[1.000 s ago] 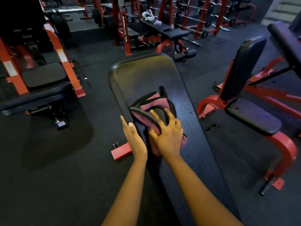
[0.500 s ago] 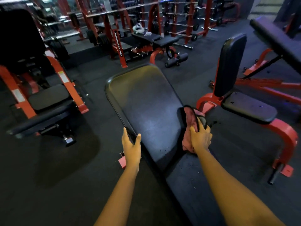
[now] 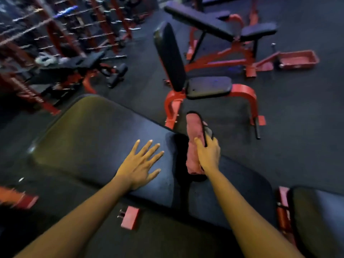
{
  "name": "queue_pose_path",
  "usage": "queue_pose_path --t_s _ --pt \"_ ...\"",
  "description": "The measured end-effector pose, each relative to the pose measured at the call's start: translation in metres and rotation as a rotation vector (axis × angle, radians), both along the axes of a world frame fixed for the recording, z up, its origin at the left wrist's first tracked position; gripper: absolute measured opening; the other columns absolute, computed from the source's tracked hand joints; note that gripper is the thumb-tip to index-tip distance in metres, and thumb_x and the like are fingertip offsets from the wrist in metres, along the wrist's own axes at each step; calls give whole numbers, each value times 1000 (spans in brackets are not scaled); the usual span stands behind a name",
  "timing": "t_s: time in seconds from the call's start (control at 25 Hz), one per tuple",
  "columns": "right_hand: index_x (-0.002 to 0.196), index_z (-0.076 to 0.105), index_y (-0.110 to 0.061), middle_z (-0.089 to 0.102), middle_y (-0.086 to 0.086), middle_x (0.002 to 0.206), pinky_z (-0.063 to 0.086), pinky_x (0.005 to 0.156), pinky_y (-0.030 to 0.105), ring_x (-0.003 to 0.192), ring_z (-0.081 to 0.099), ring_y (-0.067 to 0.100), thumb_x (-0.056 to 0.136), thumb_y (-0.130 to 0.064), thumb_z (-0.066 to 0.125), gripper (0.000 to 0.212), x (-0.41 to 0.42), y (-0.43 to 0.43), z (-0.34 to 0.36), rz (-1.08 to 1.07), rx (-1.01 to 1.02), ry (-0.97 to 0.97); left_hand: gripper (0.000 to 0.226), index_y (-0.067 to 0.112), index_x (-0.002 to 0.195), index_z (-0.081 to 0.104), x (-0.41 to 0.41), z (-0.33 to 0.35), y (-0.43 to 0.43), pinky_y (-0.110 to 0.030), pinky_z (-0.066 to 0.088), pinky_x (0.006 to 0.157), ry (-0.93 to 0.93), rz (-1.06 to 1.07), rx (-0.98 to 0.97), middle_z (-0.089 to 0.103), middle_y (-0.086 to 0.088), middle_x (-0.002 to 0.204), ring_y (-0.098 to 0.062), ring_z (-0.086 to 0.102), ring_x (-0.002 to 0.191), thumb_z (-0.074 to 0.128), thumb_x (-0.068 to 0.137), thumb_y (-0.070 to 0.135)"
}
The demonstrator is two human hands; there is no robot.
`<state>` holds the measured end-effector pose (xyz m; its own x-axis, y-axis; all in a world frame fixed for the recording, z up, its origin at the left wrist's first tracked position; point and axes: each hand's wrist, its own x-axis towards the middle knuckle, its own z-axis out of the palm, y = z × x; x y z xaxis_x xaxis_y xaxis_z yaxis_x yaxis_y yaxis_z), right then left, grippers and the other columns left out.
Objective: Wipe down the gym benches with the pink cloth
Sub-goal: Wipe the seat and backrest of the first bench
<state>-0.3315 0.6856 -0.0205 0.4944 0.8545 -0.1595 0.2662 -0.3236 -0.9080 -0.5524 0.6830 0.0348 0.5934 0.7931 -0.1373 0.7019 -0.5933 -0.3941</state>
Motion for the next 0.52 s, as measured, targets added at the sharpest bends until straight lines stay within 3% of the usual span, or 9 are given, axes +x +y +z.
queue_pose_path --t_s 0.24,0.52 --pt "138 29 -52 22 -3 153 26 103 49 131 28 29 87 -43 48 54 -77 34 5 195 -28 -335 69 15 130 53 -7 -18 11 -60 20 105 -21 -137 68 50 -12 138 -36 42 131 27 84 59" --pt "138 32 -49 25 2 151 30 102 50 128 32 33 89 -44 47 51 -2 1 -66 -12 -290 -310 72 15 135 48 -9 -19 12 -59 17 107 -49 -155 73 48 -14 139 -35 39 133 24 86 62"
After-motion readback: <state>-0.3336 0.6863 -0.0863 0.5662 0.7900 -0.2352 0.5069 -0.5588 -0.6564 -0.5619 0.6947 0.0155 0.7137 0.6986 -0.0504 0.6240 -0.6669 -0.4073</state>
